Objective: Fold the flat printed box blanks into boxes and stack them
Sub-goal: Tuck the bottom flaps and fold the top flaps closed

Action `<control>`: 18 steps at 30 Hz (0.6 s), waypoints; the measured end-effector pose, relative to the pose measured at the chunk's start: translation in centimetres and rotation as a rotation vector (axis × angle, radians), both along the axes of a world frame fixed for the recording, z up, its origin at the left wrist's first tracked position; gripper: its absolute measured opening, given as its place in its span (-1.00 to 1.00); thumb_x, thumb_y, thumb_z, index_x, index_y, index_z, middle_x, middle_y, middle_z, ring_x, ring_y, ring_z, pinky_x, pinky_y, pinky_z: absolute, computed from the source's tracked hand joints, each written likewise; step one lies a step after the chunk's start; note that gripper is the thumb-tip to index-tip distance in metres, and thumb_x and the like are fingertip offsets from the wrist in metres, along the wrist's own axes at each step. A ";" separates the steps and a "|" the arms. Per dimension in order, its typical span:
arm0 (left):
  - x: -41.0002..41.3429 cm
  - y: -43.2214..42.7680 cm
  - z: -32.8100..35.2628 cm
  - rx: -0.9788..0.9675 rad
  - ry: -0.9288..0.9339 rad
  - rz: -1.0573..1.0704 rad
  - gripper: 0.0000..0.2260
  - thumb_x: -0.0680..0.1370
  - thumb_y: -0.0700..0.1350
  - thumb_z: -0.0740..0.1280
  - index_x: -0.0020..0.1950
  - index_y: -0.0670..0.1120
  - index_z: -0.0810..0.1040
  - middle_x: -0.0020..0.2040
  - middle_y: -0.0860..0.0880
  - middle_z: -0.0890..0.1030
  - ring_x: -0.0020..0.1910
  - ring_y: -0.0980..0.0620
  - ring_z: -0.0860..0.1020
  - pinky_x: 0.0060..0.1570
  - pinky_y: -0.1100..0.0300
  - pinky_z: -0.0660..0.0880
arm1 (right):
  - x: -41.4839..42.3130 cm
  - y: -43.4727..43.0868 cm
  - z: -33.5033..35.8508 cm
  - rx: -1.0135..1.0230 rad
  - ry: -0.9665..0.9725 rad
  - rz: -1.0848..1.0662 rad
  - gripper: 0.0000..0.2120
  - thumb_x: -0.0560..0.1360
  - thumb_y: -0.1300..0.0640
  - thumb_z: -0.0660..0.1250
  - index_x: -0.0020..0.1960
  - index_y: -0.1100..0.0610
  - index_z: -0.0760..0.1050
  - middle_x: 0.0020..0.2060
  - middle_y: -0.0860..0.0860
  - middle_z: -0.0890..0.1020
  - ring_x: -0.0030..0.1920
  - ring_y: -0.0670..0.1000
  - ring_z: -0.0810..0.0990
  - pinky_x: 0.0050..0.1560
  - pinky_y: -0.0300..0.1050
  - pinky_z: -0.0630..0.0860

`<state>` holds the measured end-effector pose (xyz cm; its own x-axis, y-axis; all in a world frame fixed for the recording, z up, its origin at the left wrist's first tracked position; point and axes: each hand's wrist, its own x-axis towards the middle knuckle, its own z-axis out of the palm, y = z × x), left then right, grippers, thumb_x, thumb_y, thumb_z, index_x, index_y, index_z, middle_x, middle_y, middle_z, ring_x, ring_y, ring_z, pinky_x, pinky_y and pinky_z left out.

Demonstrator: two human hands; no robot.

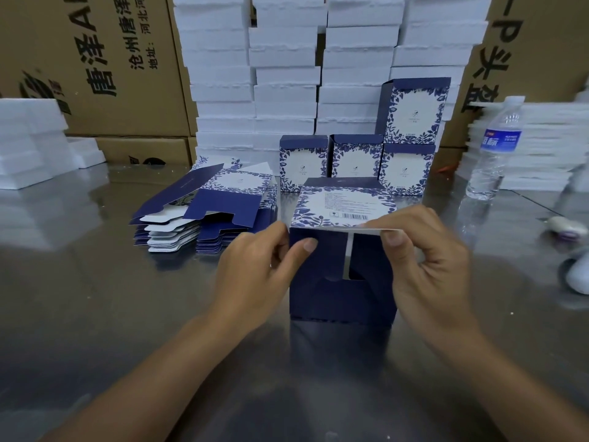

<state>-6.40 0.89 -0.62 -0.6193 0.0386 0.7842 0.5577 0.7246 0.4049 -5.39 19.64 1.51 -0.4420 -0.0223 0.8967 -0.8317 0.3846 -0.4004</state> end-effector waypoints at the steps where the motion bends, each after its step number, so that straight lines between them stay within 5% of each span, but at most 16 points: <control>1: 0.1 0.1 0.1 -0.017 0.020 0.008 -0.66 0.51 0.22 0.15 -0.36 0.10 0.13 -0.51 0.12 0.24 -0.38 0.11 0.34 -0.40 0.35 0.20 | 0.1 0.0 0.0 0.000 0.002 -0.003 -0.64 0.56 -0.19 0.09 -0.12 0.01 0.54 -0.27 0.04 0.56 -0.20 0.04 0.48 -0.14 -0.20 0.37; 6: 0.3 0.2 0.3 -0.040 0.036 0.067 -0.65 0.54 0.14 0.13 -0.35 -0.02 0.19 -0.52 0.10 0.19 -0.47 0.02 0.24 -0.43 0.32 0.08 | 0.3 -0.3 0.1 0.039 0.023 -0.022 -0.70 0.56 -0.17 0.10 -0.06 -0.04 0.53 -0.25 0.00 0.57 -0.19 0.01 0.47 -0.13 -0.24 0.34; 18: 0.1 0.1 0.3 0.065 -0.025 -0.039 -0.56 0.53 0.17 0.25 -0.39 -0.10 0.25 -0.54 -0.05 0.32 -0.42 -0.08 0.32 -0.46 0.28 0.18 | 0.3 -0.1 0.0 0.065 0.017 -0.047 -0.70 0.56 -0.10 0.10 -0.01 0.01 0.55 -0.24 0.06 0.59 -0.16 0.01 0.47 -0.11 -0.27 0.35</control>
<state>-6.32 0.98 -0.37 -0.6379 0.0130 0.7700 0.5742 0.6744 0.4643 -5.12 19.54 1.54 -0.4286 -0.0605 0.9015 -0.8186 0.4482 -0.3591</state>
